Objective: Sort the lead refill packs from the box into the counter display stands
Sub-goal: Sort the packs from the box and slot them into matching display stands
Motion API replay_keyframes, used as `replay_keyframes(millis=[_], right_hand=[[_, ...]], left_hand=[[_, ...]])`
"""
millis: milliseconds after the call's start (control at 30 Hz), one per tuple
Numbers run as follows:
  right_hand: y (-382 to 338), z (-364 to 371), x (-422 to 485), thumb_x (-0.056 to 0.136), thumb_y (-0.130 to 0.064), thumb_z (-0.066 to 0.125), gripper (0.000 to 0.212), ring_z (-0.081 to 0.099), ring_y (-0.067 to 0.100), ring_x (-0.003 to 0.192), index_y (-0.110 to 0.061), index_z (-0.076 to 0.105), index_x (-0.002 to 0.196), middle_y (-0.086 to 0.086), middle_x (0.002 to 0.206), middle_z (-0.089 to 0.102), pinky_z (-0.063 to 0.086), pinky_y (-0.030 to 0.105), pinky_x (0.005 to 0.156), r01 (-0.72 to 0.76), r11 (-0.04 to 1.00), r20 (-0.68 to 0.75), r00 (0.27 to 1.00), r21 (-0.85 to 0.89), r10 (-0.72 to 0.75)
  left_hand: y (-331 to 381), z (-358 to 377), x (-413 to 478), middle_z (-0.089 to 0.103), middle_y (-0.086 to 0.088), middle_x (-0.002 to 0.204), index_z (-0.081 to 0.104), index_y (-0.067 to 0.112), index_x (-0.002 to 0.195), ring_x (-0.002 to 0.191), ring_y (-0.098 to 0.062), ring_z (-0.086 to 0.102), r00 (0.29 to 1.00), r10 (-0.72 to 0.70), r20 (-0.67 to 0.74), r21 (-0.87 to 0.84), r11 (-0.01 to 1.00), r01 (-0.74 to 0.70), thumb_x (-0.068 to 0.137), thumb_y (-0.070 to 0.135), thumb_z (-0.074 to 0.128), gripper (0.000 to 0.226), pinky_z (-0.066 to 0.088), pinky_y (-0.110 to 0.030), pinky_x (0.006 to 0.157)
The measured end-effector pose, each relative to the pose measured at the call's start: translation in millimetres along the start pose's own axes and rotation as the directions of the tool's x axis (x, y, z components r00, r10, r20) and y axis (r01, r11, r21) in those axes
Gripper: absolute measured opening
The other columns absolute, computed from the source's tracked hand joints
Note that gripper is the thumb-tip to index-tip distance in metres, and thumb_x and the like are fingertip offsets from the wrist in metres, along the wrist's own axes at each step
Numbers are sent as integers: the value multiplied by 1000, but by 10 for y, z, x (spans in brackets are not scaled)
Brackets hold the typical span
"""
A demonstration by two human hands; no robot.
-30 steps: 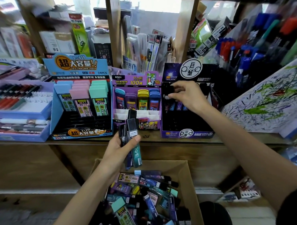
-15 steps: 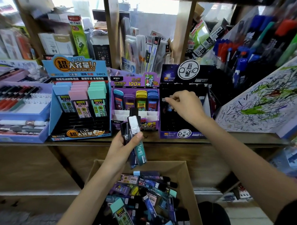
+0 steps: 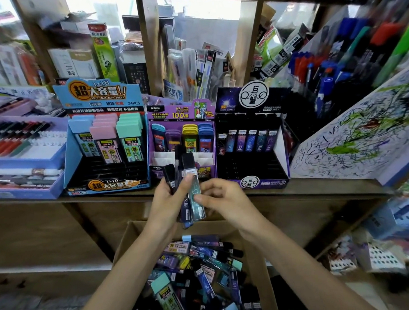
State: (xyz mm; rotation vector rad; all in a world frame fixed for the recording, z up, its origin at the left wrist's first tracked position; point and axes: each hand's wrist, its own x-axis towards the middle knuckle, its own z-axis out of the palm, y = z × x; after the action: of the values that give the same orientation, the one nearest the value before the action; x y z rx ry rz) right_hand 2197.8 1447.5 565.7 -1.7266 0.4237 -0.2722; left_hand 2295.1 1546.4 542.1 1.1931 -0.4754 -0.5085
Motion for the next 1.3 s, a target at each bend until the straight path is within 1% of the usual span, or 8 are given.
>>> replay_keyframes(millis=[167, 367, 567, 700, 833, 1000, 1133, 1300], right_hand=[[-133, -330, 46, 83, -11, 67, 11, 68, 15, 78, -12, 63, 93, 3, 87, 72, 54, 24, 65, 3, 993, -125, 992, 117, 12], [-275, -976, 529, 81, -6, 70, 18, 66, 19, 73, -19, 58, 79, 7, 79, 66, 57, 22, 63, 163, 981, -418, 888, -101, -191], [-3, -1033, 910, 80, -13, 73, 18, 60, 15, 75, -22, 59, 73, -4, 74, 63, 53, 34, 75, 98, 911, -388, 882, -401, -266], [104, -963, 982, 83, -10, 69, 7, 63, 16, 80, -12, 66, 89, 0, 81, 64, 54, 42, 84, 126, 920, -374, 886, -371, -273], [97, -969, 999, 86, -10, 65, 22, 65, 21, 87, -1, 67, 106, 6, 89, 66, 53, 38, 88, 98, 902, -340, 905, -420, -257], [150, -935, 1006, 87, -14, 66, 25, 62, 17, 87, 1, 68, 106, 13, 99, 70, 43, 15, 79, 18, 810, -360, 889, -586, -281], [114, -871, 1003, 89, -19, 63, 22, 66, 24, 81, 1, 71, 94, 14, 88, 71, 52, 31, 80, -44, 709, -368, 876, -704, -312], [19, -863, 860, 94, -29, 55, 24, 64, 21, 78, -9, 70, 91, 6, 89, 69, 54, 32, 68, -145, 562, -376, 870, -814, -320]], left_hand=[[57, 7, -3, 65, 10, 65, 58, 17, 91, 58, -3, 59, 999, 24, -43, 54, 998, -22, 80, 37, 57, 22, 50, -19, 55], [111, -31, -50, 67, 10, 65, 59, 18, 99, 60, -2, 61, 1000, -15, -24, 76, 997, 17, 90, 27, 53, 14, 52, -17, 57], [154, -82, -109, 66, 9, 67, 59, 20, 99, 59, -3, 60, 999, -37, -37, 67, 997, 39, 79, 38, 56, 28, 51, -17, 56], [167, -145, -132, 64, 8, 69, 59, 18, 100, 60, -5, 58, 998, -35, -56, 79, 996, 39, 77, 40, 56, 32, 48, -20, 60], [152, -187, -130, 65, 9, 67, 59, 19, 101, 61, -4, 58, 997, -50, -63, 78, 995, 55, 77, 41, 57, 33, 48, -20, 60], [123, -184, -123, 69, 9, 72, 61, 25, 98, 64, -4, 62, 997, -58, -52, 89, 994, 63, 71, 46, 61, 34, 49, -17, 59], [123, -147, -130, 72, 8, 77, 62, 25, 99, 66, -4, 65, 996, -82, -46, 78, 993, 86, 67, 48, 64, 39, 50, -14, 58], [160, -100, -134, 74, 5, 80, 64, 24, 95, 66, -4, 66, 994, -95, -53, 63, 993, 98, 66, 48, 64, 37, 48, -13, 55]])
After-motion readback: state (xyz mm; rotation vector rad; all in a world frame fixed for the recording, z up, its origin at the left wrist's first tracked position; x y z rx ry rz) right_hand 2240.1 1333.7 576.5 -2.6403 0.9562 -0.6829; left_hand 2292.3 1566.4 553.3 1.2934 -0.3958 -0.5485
